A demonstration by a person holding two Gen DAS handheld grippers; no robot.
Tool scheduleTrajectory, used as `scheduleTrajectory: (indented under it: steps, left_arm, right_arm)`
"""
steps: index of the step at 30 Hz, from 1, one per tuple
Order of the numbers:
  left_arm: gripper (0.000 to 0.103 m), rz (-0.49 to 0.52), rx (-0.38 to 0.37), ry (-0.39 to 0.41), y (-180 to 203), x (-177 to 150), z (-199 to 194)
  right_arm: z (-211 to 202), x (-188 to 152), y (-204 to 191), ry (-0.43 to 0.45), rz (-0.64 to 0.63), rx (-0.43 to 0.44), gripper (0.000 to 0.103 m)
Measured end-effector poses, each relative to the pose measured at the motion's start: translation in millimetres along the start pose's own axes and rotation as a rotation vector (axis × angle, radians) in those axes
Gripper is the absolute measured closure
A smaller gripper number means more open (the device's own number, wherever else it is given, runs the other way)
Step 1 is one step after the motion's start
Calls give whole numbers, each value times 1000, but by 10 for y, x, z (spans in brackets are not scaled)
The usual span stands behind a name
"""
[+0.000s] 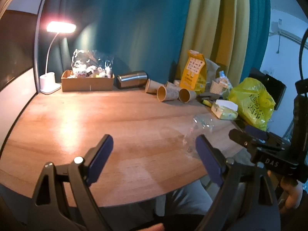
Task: Flip cup upside down
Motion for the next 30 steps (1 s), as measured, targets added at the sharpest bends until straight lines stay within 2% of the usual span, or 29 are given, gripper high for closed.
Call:
scheduleTrajectory:
  steps: [15,24,30]
  left_arm:
    - [14,39,21,-36,175,-50,-2]
    - [14,50,11,-21,196,-33,-26]
    - [10,52,5,-12,193,-25,-44]
  right_arm:
    - [-63,-34,181,-7,48,-20,20]
    - [-64,-36,186,-6,49,-20,20]
    - [-70,-36,183,-8,47,-18,20]
Point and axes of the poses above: each gripper's, at about its wrist camera, not at the fingertips, and z roughly the way its jaws point, y to its right, x to its top, the point moved 10 cm from there along z, roughly the way its jaws point, and after that the axes turned 8 degrees about y, right-handed, at the moved point
